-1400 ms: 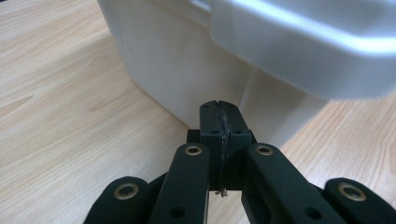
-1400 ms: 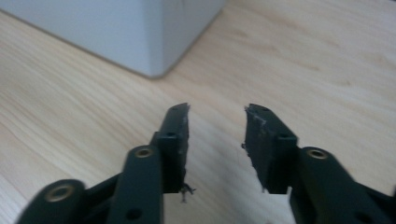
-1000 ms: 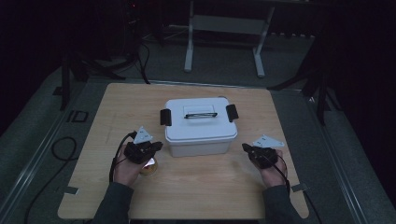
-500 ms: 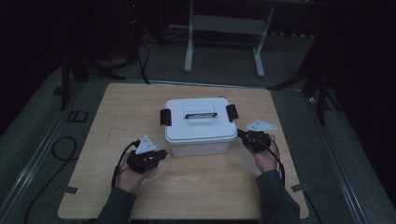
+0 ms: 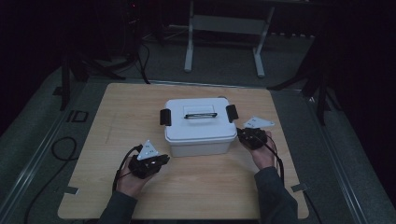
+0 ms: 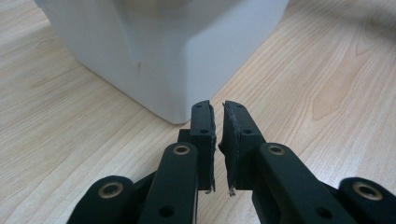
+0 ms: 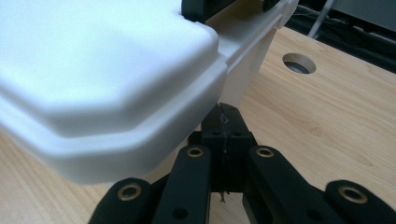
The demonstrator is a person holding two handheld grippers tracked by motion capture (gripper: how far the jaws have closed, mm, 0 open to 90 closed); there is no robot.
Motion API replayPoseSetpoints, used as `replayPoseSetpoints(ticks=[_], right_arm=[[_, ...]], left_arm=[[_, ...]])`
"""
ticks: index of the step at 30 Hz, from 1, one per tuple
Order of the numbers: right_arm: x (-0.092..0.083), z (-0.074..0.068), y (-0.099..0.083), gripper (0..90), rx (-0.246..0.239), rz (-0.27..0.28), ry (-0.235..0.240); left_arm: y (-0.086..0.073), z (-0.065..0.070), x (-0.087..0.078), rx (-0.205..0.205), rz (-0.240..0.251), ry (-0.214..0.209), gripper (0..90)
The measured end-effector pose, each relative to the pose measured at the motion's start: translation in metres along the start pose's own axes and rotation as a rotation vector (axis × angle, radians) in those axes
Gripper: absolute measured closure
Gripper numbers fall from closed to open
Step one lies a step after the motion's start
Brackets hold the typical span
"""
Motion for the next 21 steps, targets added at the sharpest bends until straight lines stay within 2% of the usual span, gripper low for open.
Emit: replayPoseSetpoints(ticks=[9,14,17,21], right_arm=[[-0.006,-0.007,-0.003,90.0,-0.027,0.012,0.028],[-0.01,-0.014,-0.008,90.0,-0.021,0.036,0.051],[-0.012,-0.017,-0.01,90.0,-0.032,0.036,0.065],[-0.014,-0.02,-0.013,88.1,-0.057,0.006,0.056]], left_arm=[[0.0,0.001,0.001,0.004,-0.005,0.004,82.8],[0.0,0.001,0.001,0.008,-0.008,0.002,82.8],[0.0,0.002,0.001,0.011,-0.011,0.0,82.8],[-0.001,0.006,0.003,0.018,-0.016,-0.007,82.4]])
Point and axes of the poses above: each handheld gripper's, and its own axes: x roughly forward along the jaws, y roughly out of its top, z roughly to its right, the point moved 1 cm from there along x, roughly forward along the jaws, and after that the axes turned 2 degrees about -x, right-handed, at the moved point
